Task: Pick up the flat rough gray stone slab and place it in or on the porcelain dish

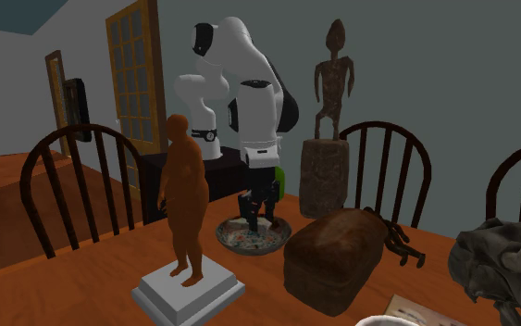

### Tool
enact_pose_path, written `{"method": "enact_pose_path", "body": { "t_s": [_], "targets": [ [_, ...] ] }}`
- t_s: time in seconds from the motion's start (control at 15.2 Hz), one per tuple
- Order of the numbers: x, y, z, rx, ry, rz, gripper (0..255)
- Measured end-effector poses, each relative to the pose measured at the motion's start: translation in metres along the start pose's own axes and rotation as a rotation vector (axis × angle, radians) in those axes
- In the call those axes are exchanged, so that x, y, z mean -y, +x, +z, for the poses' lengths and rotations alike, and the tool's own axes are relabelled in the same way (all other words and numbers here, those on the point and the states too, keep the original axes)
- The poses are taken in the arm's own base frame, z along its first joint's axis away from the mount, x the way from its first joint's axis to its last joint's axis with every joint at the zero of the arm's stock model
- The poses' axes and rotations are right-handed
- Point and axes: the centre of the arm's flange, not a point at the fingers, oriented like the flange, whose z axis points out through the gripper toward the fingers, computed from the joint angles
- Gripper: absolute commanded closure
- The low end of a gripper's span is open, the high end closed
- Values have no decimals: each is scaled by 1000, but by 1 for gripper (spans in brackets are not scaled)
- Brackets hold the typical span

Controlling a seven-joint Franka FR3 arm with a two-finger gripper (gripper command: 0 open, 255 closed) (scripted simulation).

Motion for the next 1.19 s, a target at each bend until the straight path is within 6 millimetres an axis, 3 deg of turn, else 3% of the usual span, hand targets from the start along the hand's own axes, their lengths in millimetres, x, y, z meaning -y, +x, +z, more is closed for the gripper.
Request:
{"method": "enact_pose_path", "body": {
  "t_s": [0.07,0.46,0.79,1.19],
  "targets": [
    [0,0,0,0,0,0,0],
    [0,0,0,0,0,0,0],
    [0,1,-44,-1,-1,0,0],
    [0,0,-50,0,0,0,0]
  ]
}}
